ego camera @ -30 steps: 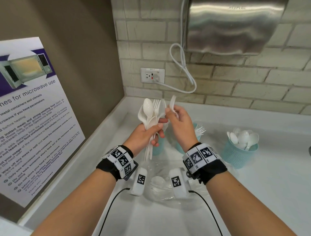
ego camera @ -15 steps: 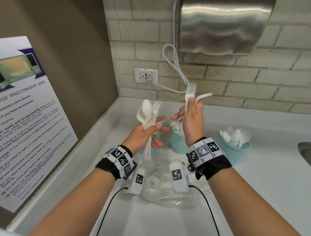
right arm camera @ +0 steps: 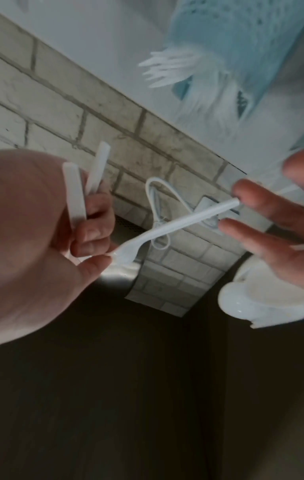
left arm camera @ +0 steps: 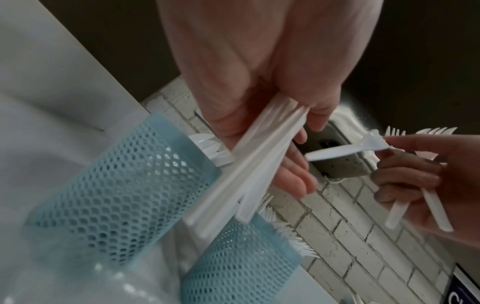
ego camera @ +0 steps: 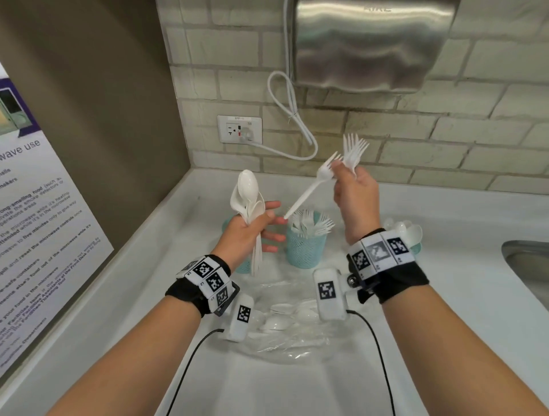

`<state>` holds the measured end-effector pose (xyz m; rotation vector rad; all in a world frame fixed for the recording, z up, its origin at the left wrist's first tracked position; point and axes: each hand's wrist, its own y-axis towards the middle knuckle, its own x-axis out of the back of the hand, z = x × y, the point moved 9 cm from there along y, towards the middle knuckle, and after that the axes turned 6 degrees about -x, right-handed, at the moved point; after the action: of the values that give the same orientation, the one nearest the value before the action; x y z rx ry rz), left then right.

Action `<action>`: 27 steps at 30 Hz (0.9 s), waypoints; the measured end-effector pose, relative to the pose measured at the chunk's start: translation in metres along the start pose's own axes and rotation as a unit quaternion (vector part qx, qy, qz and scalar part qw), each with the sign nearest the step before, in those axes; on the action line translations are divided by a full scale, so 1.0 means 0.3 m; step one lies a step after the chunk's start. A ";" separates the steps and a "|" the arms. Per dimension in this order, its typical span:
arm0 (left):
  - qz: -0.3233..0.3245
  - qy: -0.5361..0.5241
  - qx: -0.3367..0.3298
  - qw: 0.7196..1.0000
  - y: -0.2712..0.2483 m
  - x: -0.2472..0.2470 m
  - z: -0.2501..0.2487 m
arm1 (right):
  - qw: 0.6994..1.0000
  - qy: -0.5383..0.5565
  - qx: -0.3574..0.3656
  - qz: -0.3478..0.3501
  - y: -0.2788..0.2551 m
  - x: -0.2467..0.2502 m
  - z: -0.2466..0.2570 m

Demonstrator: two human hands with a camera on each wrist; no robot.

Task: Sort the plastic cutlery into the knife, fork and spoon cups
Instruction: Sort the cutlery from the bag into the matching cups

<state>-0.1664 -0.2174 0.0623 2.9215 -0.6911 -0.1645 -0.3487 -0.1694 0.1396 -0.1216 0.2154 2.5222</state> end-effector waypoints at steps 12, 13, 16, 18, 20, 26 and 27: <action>-0.053 0.040 -0.029 0.997 0.012 0.010 0.030 | 0.960 -0.270 -0.042 0.067 0.067 0.019 -0.206; -0.060 0.043 -0.025 0.997 0.012 0.014 0.033 | 0.970 -0.232 -0.031 0.066 0.071 0.012 -0.171; -0.079 0.054 -0.022 0.995 0.014 0.016 0.032 | 0.966 -0.252 0.043 0.042 0.077 -0.009 -0.066; -0.084 0.059 -0.020 0.994 0.019 0.015 0.032 | 0.955 -0.286 0.069 0.034 0.084 -0.022 -0.046; -0.083 0.054 -0.012 0.995 0.021 0.013 0.034 | 0.955 -0.284 0.052 0.065 0.102 -0.046 -0.084; -0.065 0.024 -0.004 0.998 0.011 -0.009 0.029 | 0.910 -0.390 -0.039 0.137 0.115 -0.068 -0.267; -0.061 0.023 -0.004 0.998 0.008 -0.012 0.026 | 0.909 -0.392 -0.042 0.137 0.111 -0.063 -0.273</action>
<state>-0.1717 -0.2188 0.0551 2.9494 -0.5049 -0.1123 -0.3492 -0.2219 0.0658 0.9351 -0.2205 2.6271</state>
